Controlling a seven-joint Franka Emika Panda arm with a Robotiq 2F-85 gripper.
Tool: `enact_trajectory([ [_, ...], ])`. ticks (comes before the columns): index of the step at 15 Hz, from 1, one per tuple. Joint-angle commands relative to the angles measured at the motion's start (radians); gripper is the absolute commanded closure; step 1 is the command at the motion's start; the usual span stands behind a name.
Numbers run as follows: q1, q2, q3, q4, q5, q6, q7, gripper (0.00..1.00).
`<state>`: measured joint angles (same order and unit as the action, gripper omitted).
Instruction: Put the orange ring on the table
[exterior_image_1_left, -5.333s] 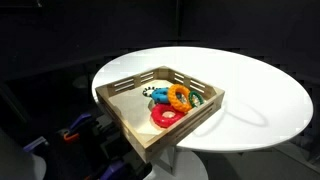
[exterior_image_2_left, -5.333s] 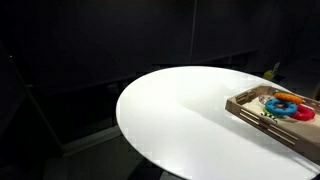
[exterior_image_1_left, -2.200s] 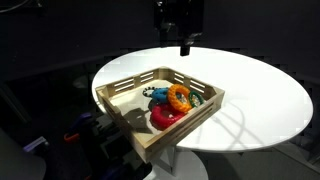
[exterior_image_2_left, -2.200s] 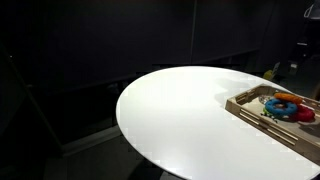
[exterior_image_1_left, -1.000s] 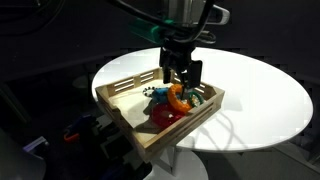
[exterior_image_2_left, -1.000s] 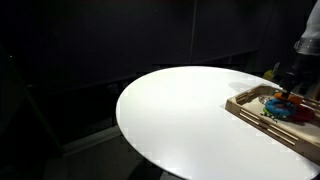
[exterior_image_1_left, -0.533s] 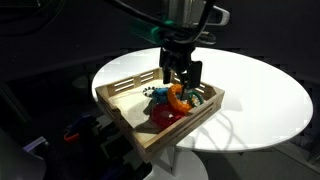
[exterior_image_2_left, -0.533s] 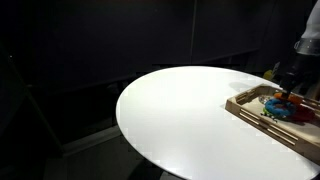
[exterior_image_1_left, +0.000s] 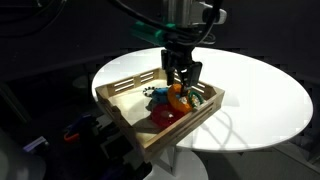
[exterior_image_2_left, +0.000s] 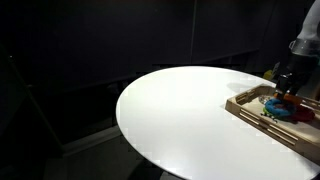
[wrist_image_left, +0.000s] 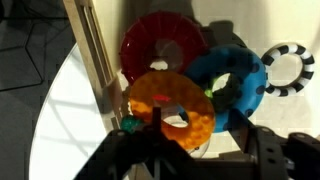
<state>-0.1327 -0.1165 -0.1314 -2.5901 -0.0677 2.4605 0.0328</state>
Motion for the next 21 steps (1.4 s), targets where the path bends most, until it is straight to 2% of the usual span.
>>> enact_trajectory([
  [1, 0.01, -0.003, 0.007, -0.003, 0.006, 0.033, -0.036, 0.58],
  [5, 0.033, -0.023, 0.018, -0.001, 0.033, 0.023, -0.068, 0.91],
  [6, 0.041, -0.03, 0.022, 0.001, 0.041, 0.014, -0.075, 0.96],
  [8, 0.059, -0.039, 0.034, 0.008, 0.06, 0.005, -0.088, 0.92],
  [10, 0.076, -0.045, 0.047, 0.019, 0.074, -0.003, -0.092, 0.98],
  [15, 0.121, -0.04, 0.085, 0.059, 0.095, -0.013, -0.087, 0.96],
  [21, 0.185, -0.02, 0.122, 0.101, 0.177, 0.011, -0.138, 0.96],
])
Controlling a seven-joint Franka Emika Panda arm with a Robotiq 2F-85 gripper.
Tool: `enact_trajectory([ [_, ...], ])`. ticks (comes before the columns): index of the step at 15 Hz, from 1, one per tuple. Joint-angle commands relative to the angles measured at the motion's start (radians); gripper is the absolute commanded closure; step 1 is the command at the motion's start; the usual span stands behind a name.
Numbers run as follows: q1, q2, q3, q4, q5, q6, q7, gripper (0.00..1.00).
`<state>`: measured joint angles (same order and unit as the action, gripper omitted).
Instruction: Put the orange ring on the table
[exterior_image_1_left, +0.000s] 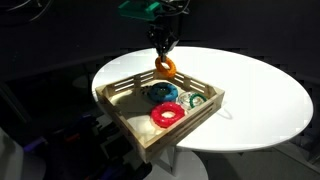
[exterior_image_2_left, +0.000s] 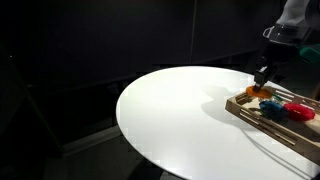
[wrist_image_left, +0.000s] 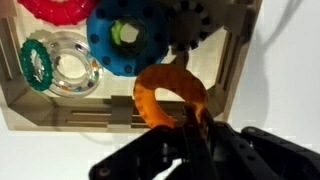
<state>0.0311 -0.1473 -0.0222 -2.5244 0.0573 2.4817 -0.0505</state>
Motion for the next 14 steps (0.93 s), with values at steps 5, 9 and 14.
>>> enact_trajectory([
  [5, 0.07, 0.022, 0.045, 0.06, 0.112, 0.009, -0.103, 0.96],
  [9, 0.104, 0.041, 0.069, 0.07, 0.165, 0.022, -0.146, 0.9],
  [14, 0.119, 0.071, 0.084, 0.083, 0.204, -0.012, -0.181, 0.48],
])
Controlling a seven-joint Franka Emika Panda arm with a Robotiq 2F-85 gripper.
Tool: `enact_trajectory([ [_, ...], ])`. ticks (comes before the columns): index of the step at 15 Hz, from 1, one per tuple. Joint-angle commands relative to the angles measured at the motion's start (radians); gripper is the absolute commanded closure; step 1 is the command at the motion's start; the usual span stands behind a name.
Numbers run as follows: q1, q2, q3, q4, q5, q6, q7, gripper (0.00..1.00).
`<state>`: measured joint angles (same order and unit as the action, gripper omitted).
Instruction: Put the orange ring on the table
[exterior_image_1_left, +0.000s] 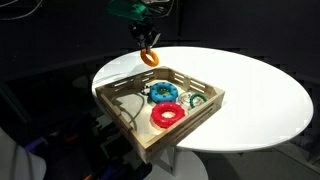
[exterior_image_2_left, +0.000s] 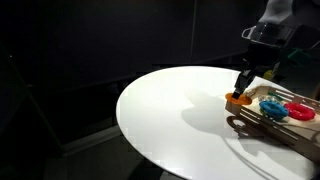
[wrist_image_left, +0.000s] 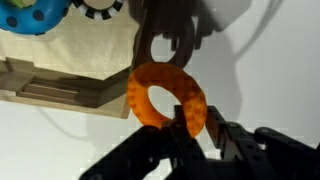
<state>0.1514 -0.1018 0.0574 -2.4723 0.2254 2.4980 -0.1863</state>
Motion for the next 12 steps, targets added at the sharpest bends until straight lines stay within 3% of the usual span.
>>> enact_trajectory([
  [1, -0.004, 0.029, 0.004, 0.032, 0.037, -0.035, -0.05, 0.39],
  [6, -0.029, 0.023, -0.008, 0.05, 0.018, -0.116, -0.045, 0.01],
  [12, -0.082, 0.014, -0.024, 0.105, -0.075, -0.294, 0.032, 0.0],
])
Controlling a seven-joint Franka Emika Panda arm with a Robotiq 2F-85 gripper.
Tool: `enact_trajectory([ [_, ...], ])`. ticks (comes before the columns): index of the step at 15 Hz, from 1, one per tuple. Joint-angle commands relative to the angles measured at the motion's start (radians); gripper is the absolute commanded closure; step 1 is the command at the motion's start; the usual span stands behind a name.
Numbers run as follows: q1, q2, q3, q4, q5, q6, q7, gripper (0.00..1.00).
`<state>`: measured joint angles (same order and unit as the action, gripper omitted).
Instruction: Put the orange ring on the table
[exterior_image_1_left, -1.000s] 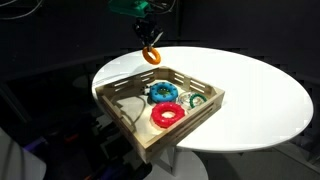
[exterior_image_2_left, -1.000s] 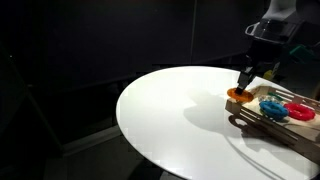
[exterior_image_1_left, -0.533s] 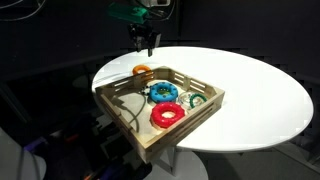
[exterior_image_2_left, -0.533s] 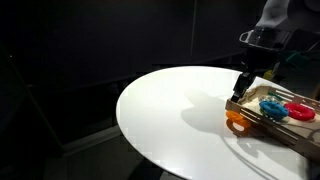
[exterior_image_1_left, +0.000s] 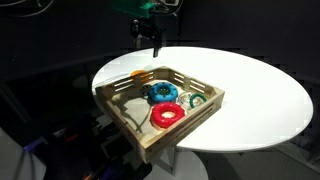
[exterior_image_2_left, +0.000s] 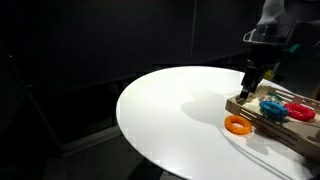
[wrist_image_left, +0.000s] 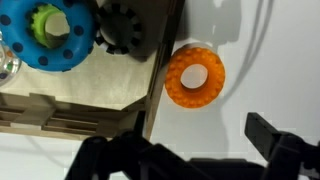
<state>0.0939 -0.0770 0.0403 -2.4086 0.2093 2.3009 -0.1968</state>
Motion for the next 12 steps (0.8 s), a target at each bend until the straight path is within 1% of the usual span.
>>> enact_trajectory([
  [1, -0.034, -0.017, -0.008, 0.051, -0.096, -0.128, 0.066, 0.0],
  [4, -0.057, -0.044, -0.011, 0.081, -0.185, -0.21, 0.133, 0.0],
  [7, -0.068, -0.076, -0.01, 0.1, -0.238, -0.263, 0.182, 0.0],
  [11, -0.072, -0.1, -0.008, 0.11, -0.265, -0.304, 0.21, 0.0],
  [12, -0.067, -0.088, -0.012, 0.094, -0.242, -0.267, 0.18, 0.0],
])
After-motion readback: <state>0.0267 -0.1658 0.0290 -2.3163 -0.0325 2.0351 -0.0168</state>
